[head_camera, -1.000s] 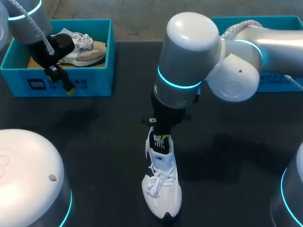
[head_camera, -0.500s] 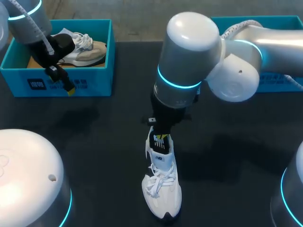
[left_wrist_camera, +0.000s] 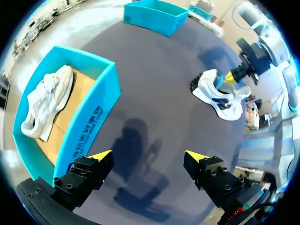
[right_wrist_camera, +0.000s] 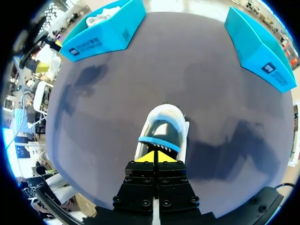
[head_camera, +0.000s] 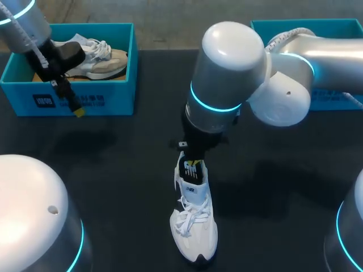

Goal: Take the shoe out of the shoebox, open the shoe tongue, remove and reinsert the insole, then place the shoe into the shoebox

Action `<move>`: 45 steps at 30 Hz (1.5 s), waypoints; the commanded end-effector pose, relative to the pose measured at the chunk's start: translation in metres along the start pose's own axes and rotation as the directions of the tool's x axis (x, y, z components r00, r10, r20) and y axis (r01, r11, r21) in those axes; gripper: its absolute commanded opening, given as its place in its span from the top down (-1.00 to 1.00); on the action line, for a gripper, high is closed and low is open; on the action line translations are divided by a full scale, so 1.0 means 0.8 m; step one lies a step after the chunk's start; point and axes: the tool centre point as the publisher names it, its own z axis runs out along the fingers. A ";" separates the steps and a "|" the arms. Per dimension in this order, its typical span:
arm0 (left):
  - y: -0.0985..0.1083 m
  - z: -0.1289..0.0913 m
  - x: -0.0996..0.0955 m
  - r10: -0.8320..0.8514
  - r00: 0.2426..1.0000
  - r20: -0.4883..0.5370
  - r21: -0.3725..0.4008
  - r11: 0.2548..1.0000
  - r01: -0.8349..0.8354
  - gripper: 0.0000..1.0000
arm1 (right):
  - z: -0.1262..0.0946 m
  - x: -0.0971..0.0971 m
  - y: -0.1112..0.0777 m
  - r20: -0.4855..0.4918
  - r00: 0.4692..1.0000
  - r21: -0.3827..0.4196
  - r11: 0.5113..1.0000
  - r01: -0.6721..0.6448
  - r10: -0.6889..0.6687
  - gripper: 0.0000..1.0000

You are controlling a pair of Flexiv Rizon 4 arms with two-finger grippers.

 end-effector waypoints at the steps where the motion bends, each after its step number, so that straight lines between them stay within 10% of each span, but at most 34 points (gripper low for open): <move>1: 0.003 0.004 -0.002 0.033 0.999 -0.014 0.005 0.999 -0.033 -1.00 | 0.006 -0.001 0.001 0.003 1.000 -0.030 1.000 -0.011 0.011 1.00; 45: -0.012 0.027 0.010 0.449 0.883 -0.136 0.076 0.893 -0.443 -1.00 | 0.052 -0.013 0.012 0.041 0.997 -0.161 0.985 -0.057 0.064 1.00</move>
